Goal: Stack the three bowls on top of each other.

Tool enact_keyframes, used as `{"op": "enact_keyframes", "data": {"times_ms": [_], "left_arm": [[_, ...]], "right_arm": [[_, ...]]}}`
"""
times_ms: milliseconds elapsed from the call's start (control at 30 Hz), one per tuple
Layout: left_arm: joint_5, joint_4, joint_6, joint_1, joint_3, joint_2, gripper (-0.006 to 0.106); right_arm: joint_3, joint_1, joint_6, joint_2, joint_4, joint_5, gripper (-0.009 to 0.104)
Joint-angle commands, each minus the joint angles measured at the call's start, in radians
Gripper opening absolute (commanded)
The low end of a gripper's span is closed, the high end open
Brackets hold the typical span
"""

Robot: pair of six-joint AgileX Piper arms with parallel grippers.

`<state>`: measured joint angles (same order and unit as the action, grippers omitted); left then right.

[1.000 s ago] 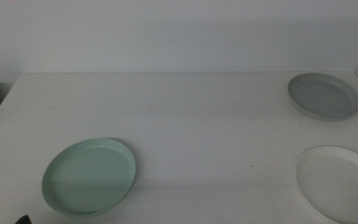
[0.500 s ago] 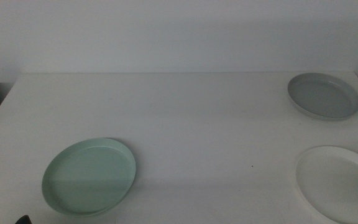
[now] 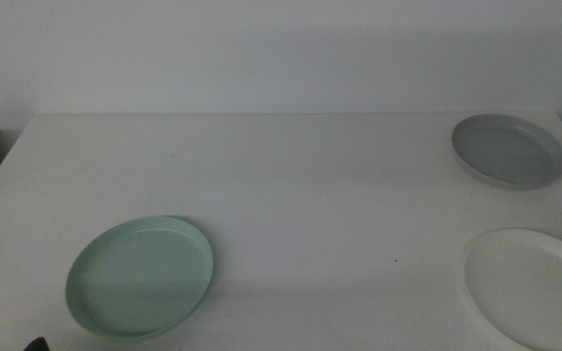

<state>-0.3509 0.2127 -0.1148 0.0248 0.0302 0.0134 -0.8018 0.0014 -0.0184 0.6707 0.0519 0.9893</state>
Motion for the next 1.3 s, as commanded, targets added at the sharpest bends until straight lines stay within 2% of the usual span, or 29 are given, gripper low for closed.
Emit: {"op": "enact_keyframes", "data": {"times_ms": [0,133,300,433,700,800,1000,1133,1267], "left_arm": [[0.073,0.011,0.011,0.001,0.006,0.011,0.090],[0.073,0.011,0.011,0.001,0.006,0.011,0.090],[0.073,0.011,0.011,0.001,0.006,0.011,0.090],[0.073,0.011,0.011,0.001,0.006,0.011,0.090],[0.073,0.011,0.011,0.001,0.006,0.011,0.090],[0.073,0.011,0.011,0.001,0.006,0.011,0.090],[0.073,0.011,0.011,0.001,0.006,0.011,0.090],[0.073,0.011,0.011,0.001,0.006,0.011,0.090],[0.073,0.011,0.011,0.001,0.006,0.011,0.090]], "right_arm": [[-0.089,-0.005,0.018,0.086,0.002,-0.001,0.082],[-0.156,-0.006,0.005,0.211,0.004,0.059,0.082],[-0.223,-0.012,0.006,0.363,-0.003,0.056,0.082],[-0.240,-0.074,0.007,0.451,-0.001,0.048,0.082],[-0.240,-0.219,0.007,0.584,-0.006,-0.081,0.082],[-0.240,-0.246,0.007,0.652,0.018,-0.133,0.082],[-0.240,-0.256,0.005,0.806,0.019,-0.217,0.082],[-0.235,-0.257,0.003,0.897,0.000,-0.254,0.082],[-0.233,-0.259,0.003,0.980,-0.052,-0.254,0.081]]}}
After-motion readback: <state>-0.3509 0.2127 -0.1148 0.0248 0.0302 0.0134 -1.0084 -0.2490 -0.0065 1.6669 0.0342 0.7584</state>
